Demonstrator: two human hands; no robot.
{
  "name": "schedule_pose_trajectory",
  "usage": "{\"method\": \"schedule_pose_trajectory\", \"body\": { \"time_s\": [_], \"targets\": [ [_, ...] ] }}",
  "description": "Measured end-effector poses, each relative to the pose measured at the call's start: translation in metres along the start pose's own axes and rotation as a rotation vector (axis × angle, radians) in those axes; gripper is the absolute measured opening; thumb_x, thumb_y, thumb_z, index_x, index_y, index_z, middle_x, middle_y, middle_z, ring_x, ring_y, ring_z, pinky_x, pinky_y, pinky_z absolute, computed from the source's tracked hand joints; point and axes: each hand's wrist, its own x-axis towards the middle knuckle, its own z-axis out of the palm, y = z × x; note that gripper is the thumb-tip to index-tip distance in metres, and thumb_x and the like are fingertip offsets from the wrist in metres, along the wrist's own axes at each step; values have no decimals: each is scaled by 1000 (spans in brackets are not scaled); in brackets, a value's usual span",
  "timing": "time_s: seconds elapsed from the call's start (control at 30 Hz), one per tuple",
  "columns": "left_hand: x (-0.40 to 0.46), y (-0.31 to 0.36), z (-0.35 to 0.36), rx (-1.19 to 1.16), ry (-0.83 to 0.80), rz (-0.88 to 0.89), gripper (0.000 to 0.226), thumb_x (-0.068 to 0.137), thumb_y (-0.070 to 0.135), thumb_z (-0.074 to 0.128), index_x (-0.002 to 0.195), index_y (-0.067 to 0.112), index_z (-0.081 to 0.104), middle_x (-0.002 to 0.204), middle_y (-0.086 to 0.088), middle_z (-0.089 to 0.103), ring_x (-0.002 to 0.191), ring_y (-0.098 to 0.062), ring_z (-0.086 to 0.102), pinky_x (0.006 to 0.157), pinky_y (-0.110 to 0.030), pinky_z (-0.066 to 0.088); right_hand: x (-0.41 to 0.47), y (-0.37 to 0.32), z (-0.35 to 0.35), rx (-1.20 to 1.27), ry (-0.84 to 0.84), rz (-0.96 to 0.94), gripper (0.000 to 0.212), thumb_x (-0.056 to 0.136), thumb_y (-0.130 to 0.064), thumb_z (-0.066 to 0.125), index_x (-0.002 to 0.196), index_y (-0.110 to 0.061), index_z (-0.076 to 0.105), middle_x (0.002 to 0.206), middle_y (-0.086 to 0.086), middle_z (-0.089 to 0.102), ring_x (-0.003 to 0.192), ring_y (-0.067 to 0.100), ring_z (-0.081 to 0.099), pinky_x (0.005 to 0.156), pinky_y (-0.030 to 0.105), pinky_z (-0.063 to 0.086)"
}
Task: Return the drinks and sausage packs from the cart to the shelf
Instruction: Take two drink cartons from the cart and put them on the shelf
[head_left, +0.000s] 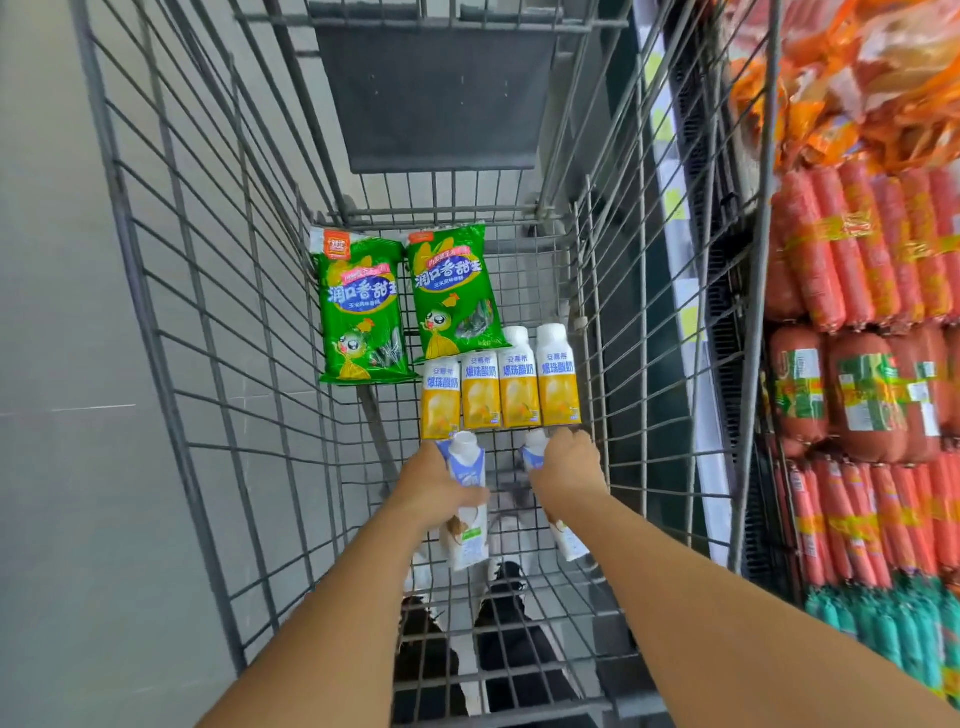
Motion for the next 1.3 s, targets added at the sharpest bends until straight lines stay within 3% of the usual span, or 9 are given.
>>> {"method": "schedule_pose_trajectory", "body": {
  "time_s": [0.1,0.27,0.37,0.53,0.7,0.93,1.03,1.13,1.3],
  "targets": [
    [0,-10,-8,2,19,-25,44,69,18,89,102,21,59,105,0,68,97,-22,65,90,-37,54,1,-2,9,32,-46,-6,58,87,-26,71,131,-4,41,133,17,47,125,33,48,102,41,43],
    [-4,-13,-8,93,22,1,65,67,27,89,120,16,55,115,-1,65,104,-25,64,93,-40,54,0,-8,11,-11,-50,-33,63,83,-25,75,129,-5,37,131,17,48,123,34,48,99,42,46],
    [-5,-13,-6,93,19,20,65,69,24,89,123,15,54,116,-2,64,106,-24,63,91,-36,52,0,-9,9,-28,-94,-60,63,80,-23,77,126,-4,37,129,16,50,121,34,50,97,45,47],
    [-9,-12,-13,70,17,57,57,65,24,90,115,19,62,109,-2,71,97,-21,67,85,-35,55,-6,-11,3,-161,-147,-141,79,76,-42,79,133,-5,39,131,14,42,124,31,42,100,40,42],
    [-27,0,-27,1,70,84,57,68,26,89,116,16,59,109,0,69,96,-19,66,72,-27,47,-29,-15,-24,-6,-168,-231,57,84,-25,75,123,-2,42,116,12,50,94,24,53,73,31,39],
    [-91,55,-72,-8,71,224,42,76,22,85,110,17,62,105,0,70,95,-17,66,78,-28,50,-82,-28,-95,186,22,-409,46,76,-18,81,106,-9,48,99,5,57,87,25,55,68,29,37],
    [-128,92,-101,-12,80,292,42,77,20,84,110,18,58,108,1,68,97,-17,64,78,-27,48,-111,-43,-137,292,93,-465,55,72,-20,84,115,-10,51,100,4,61,86,22,56,67,27,38],
    [-169,129,-131,14,105,379,48,79,19,83,113,16,51,106,2,64,97,-17,62,76,-27,47,-150,-58,-180,368,172,-520,60,72,-21,85,120,-12,52,94,-1,58,81,19,53,57,24,36],
    [-241,185,-172,100,148,547,45,68,15,90,97,23,56,106,-4,70,93,-21,67,88,-41,55,-224,-67,-238,465,332,-551,52,70,-24,85,110,-10,55,88,0,62,78,18,55,56,19,38]
  ]
}}
